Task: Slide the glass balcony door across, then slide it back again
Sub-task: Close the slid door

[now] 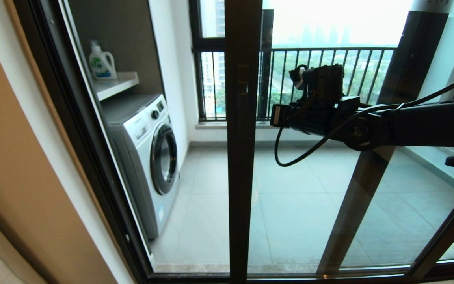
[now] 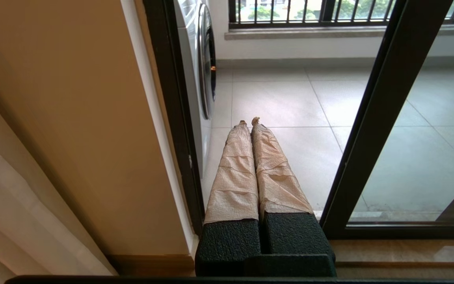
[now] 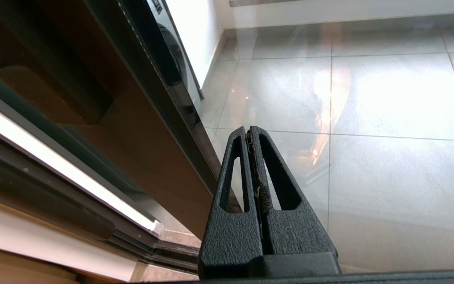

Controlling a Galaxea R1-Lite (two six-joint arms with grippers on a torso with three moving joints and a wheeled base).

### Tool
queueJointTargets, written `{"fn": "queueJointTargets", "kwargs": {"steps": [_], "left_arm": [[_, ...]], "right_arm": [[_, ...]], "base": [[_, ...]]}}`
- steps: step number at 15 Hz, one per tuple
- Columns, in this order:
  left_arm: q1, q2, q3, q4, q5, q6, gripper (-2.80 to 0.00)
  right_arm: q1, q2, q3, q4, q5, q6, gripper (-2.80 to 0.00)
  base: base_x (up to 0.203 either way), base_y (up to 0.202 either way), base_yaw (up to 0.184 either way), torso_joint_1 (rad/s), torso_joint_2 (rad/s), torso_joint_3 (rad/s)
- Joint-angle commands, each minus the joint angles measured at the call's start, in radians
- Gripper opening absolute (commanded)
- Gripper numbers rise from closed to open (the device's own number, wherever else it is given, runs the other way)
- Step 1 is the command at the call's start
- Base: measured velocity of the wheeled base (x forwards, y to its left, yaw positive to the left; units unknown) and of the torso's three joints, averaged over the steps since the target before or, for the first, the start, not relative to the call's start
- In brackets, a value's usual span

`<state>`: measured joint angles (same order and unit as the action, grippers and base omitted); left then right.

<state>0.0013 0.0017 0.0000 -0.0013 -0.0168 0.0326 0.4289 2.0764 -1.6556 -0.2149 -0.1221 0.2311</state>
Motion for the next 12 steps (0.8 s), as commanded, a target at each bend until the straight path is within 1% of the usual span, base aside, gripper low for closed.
{"fn": "queueJointTargets", "kwargs": {"steps": [1, 5, 10, 12], "left_arm": [[0.0, 0.001, 0.0, 0.0, 0.0, 0.0, -2.8], [0.0, 0.001, 0.0, 0.0, 0.0, 0.0, -2.8], [0.0, 0.001, 0.0, 0.0, 0.0, 0.0, -2.8], [0.0, 0.001, 0.0, 0.0, 0.0, 0.0, -2.8]], "right_arm": [[0.001, -0.035, 0.026, -0.001, -0.001, 0.003, -2.8], [0.001, -0.087, 0.08, -0.003, 0.001, 0.011, -2.8], [0.022, -0.094, 0.07, -0.003, -0.002, 0.006, -2.8], [0.03, -0.132, 0.084, -0.002, -0.003, 0.007, -2.8]], "base": [[0.0, 0.0, 0.0, 0.0, 0.0, 0.0], [0.0, 0.0, 0.0, 0.0, 0.0, 0.0], [0.0, 0.0, 0.0, 0.0, 0.0, 0.0], [0.0, 0.0, 0.0, 0.0, 0.0, 0.0]]}}
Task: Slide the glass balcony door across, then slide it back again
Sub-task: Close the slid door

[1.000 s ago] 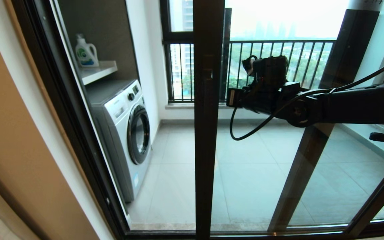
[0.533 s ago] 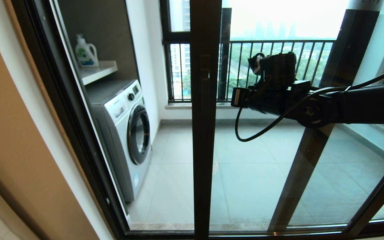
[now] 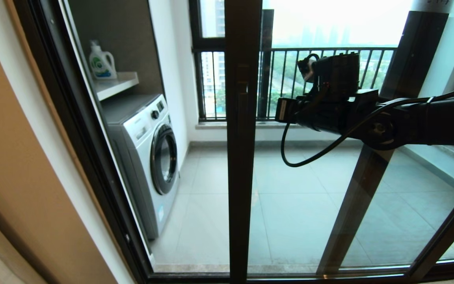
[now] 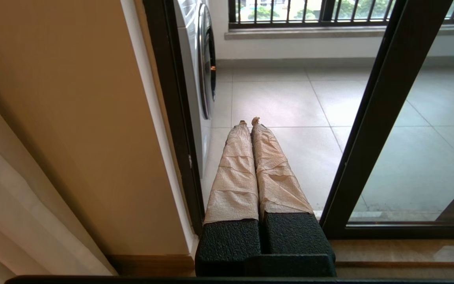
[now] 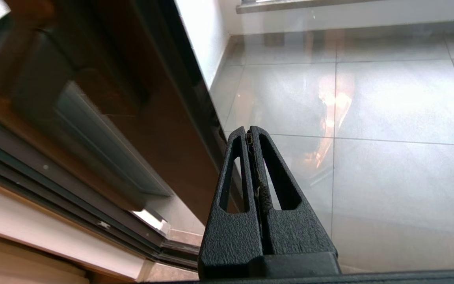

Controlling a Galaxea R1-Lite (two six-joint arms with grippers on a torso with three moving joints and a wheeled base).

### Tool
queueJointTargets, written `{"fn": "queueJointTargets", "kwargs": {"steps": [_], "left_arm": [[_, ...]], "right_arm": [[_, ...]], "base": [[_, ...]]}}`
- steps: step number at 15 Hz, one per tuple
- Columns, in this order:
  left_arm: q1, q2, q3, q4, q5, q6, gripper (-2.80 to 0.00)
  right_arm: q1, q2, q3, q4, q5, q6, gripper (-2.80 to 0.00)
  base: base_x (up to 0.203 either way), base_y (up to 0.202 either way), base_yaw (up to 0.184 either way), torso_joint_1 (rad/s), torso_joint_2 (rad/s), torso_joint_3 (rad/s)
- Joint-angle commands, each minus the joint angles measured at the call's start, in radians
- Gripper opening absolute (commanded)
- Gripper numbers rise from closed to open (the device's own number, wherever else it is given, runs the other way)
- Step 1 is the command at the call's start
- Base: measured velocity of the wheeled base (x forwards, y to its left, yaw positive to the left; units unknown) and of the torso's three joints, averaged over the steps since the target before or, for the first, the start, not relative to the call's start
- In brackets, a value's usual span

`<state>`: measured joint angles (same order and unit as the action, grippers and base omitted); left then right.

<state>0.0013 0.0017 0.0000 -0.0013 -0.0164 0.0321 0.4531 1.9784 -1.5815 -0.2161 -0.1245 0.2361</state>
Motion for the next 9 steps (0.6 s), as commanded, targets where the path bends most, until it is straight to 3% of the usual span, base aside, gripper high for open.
{"fn": "queueJointTargets", "kwargs": {"steps": [1, 6, 9], "left_arm": [[0.0, 0.001, 0.0, 0.0, 0.0, 0.0, -2.8], [0.0, 0.001, 0.0, 0.0, 0.0, 0.0, -2.8], [0.0, 0.001, 0.0, 0.0, 0.0, 0.0, -2.8]], "right_arm": [[0.006, -0.07, 0.035, -0.001, -0.001, 0.002, -2.8], [-0.005, -0.445, 0.301, 0.013, -0.044, -0.016, -2.8], [-0.008, -0.783, 0.424, 0.114, -0.111, -0.085, -2.8]], "base": [[0.0, 0.0, 0.0, 0.0, 0.0, 0.0], [0.0, 0.0, 0.0, 0.0, 0.0, 0.0], [0.0, 0.0, 0.0, 0.0, 0.0, 0.0]]}}
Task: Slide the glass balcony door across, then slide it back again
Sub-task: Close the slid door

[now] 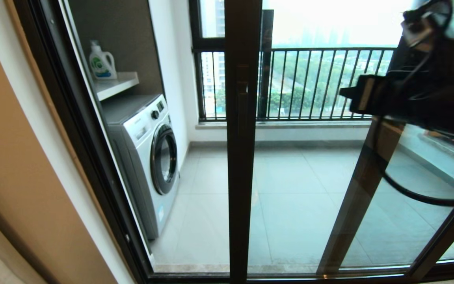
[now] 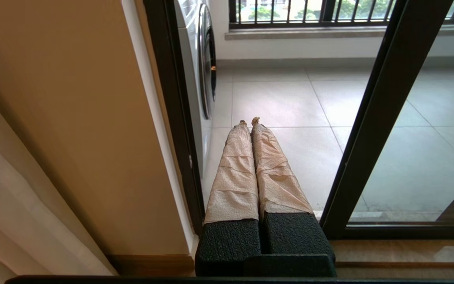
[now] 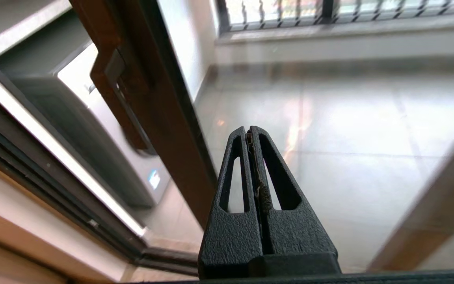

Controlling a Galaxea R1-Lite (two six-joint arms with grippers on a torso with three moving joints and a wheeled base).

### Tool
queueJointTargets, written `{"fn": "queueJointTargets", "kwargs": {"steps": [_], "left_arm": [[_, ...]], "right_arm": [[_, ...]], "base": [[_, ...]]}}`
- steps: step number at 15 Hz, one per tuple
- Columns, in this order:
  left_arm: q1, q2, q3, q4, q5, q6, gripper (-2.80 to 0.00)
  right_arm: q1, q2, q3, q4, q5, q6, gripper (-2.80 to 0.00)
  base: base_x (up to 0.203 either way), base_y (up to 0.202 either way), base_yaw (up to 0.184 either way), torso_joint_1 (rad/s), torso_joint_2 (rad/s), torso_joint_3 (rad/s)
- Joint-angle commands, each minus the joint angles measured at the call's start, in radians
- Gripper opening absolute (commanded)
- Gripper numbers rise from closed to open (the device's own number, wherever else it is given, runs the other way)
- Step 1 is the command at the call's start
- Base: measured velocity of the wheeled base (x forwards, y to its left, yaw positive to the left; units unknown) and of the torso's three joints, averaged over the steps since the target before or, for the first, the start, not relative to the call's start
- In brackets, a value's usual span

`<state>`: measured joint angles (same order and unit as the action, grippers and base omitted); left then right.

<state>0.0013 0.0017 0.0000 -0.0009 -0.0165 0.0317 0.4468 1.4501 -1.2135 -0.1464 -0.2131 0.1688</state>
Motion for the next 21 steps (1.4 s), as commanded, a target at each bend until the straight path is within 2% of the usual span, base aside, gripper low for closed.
{"fn": "queueJointTargets", "kwargs": {"steps": [1, 4, 7, 9, 11, 13, 15, 17, 18, 21], "left_arm": [[0.0, 0.001, 0.0, -0.001, 0.0, 0.001, -2.8], [0.0, 0.001, 0.0, -0.001, 0.0, 0.001, -2.8], [0.0, 0.001, 0.0, -0.001, 0.0, 0.001, -2.8], [0.0, 0.001, 0.0, -0.001, 0.0, 0.001, -2.8], [0.0, 0.001, 0.0, -0.001, 0.0, 0.001, -2.8], [0.0, 0.001, 0.0, -0.001, 0.0, 0.001, -2.8], [0.0, 0.001, 0.0, -0.001, 0.0, 0.001, -2.8], [0.0, 0.001, 0.0, -0.001, 0.0, 0.001, -2.8], [0.0, 0.001, 0.0, -0.001, 0.0, 0.001, -2.8], [0.0, 0.001, 0.0, -0.001, 0.0, 0.001, -2.8]], "right_arm": [[-0.002, -0.368, 0.077, 0.121, -0.058, -0.039, -2.8], [-0.032, -0.661, 0.092, 0.388, -0.162, -0.118, -2.8], [-0.253, -0.822, 0.058, 0.516, -0.184, -0.287, -2.8], [-0.331, -0.918, 0.051, 0.555, -0.146, -0.356, -2.8], [-0.421, -0.988, 0.05, 0.592, -0.081, -0.374, -2.8], [-0.502, -1.072, 0.058, 0.616, 0.03, -0.376, -2.8], [-0.56, -1.161, 0.061, 0.703, 0.153, -0.37, -2.8], [-0.556, -1.168, 0.026, 0.738, 0.179, -0.324, -2.8], [-0.521, -1.168, 0.028, 0.739, 0.176, -0.32, -2.8], [-0.475, -1.239, 0.044, 0.843, 0.13, -0.317, -2.8]], "base": [[0.0, 0.0, 0.0, 0.0, 0.0, 0.0], [0.0, 0.0, 0.0, 0.0, 0.0, 0.0], [0.0, 0.0, 0.0, 0.0, 0.0, 0.0], [0.0, 0.0, 0.0, 0.0, 0.0, 0.0], [0.0, 0.0, 0.0, 0.0, 0.0, 0.0], [0.0, 0.0, 0.0, 0.0, 0.0, 0.0], [0.0, 0.0, 0.0, 0.0, 0.0, 0.0], [0.0, 0.0, 0.0, 0.0, 0.0, 0.0], [0.0, 0.0, 0.0, 0.0, 0.0, 0.0], [0.0, 0.0, 0.0, 0.0, 0.0, 0.0]]}}
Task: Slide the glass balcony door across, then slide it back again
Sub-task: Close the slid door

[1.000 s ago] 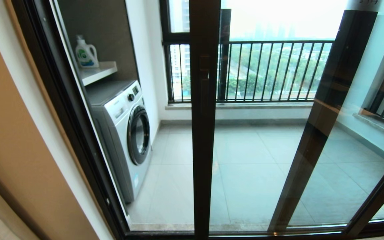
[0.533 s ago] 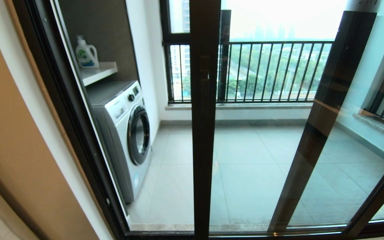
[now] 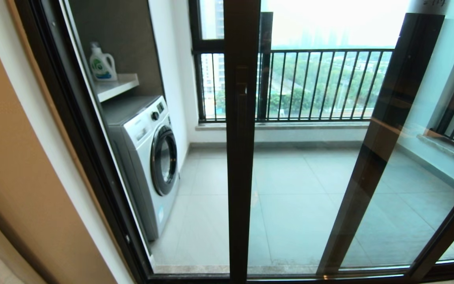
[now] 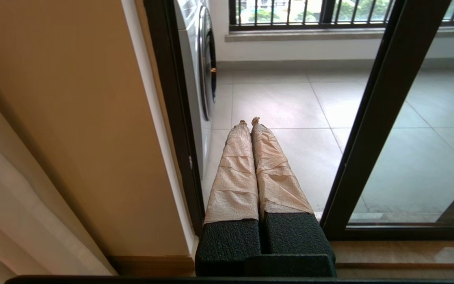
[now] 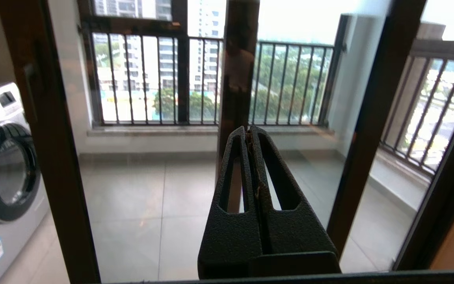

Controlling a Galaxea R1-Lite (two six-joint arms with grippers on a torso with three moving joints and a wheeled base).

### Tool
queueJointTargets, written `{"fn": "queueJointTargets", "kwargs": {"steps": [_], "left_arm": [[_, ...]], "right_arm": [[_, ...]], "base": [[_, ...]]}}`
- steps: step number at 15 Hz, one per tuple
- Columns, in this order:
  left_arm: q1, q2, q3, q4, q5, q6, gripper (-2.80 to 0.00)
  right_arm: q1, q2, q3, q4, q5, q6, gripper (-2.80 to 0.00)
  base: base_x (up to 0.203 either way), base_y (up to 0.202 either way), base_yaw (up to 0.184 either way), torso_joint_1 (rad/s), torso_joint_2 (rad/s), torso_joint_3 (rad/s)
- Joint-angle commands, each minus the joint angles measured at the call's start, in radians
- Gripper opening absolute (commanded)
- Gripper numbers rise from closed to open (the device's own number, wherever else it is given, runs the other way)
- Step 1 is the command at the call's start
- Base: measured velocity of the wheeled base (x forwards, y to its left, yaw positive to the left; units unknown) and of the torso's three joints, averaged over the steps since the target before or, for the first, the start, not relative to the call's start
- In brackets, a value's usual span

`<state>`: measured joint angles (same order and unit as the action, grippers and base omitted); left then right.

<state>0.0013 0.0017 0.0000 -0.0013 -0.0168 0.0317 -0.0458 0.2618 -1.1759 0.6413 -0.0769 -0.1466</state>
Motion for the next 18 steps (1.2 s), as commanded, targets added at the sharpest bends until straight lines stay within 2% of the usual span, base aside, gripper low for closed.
{"fn": "queueJointTargets", "kwargs": {"steps": [1, 3, 7, 8, 10, 12, 14, 16, 18], "left_arm": [[0.0, 0.001, 0.0, 0.0, 0.0, 0.001, -2.8], [0.0, 0.001, 0.0, 0.0, 0.0, 0.001, -2.8], [0.0, 0.001, 0.0, 0.0, 0.0, 0.001, -2.8], [0.0, 0.001, 0.0, 0.0, 0.0, 0.001, -2.8], [0.0, 0.001, 0.0, 0.0, 0.0, 0.001, -2.8], [0.0, 0.001, 0.0, 0.0, 0.0, 0.001, -2.8], [0.0, 0.001, 0.0, 0.0, 0.0, 0.0, -2.8], [0.0, 0.001, 0.0, 0.0, 0.0, 0.001, -2.8], [0.0, 0.001, 0.0, 0.0, 0.0, 0.001, -2.8]], "right_arm": [[0.028, -0.089, 0.011, 0.108, -0.007, -0.001, -2.8], [0.036, -0.194, 0.085, 0.161, 0.043, 0.01, -2.8], [0.04, -0.257, 0.388, 0.16, 0.171, 0.046, -2.8], [0.04, -0.258, 0.493, 0.101, 0.188, 0.048, -2.8], [0.04, -0.26, 0.736, -0.115, 0.194, 0.045, -2.8], [0.041, -0.261, 0.987, -0.361, 0.171, 0.024, -2.8], [0.041, -0.261, 1.158, -0.611, 0.134, 0.016, -2.8], [0.043, -0.262, 1.188, -0.668, 0.114, 0.072, -2.8], [0.045, -0.261, 1.187, -0.663, 0.111, 0.073, -2.8]], "base": [[0.0, 0.0, 0.0, 0.0, 0.0, 0.0], [0.0, 0.0, 0.0, 0.0, 0.0, 0.0], [0.0, 0.0, 0.0, 0.0, 0.0, 0.0], [0.0, 0.0, 0.0, 0.0, 0.0, 0.0], [0.0, 0.0, 0.0, 0.0, 0.0, 0.0], [0.0, 0.0, 0.0, 0.0, 0.0, 0.0], [0.0, 0.0, 0.0, 0.0, 0.0, 0.0], [0.0, 0.0, 0.0, 0.0, 0.0, 0.0], [0.0, 0.0, 0.0, 0.0, 0.0, 0.0]]}}
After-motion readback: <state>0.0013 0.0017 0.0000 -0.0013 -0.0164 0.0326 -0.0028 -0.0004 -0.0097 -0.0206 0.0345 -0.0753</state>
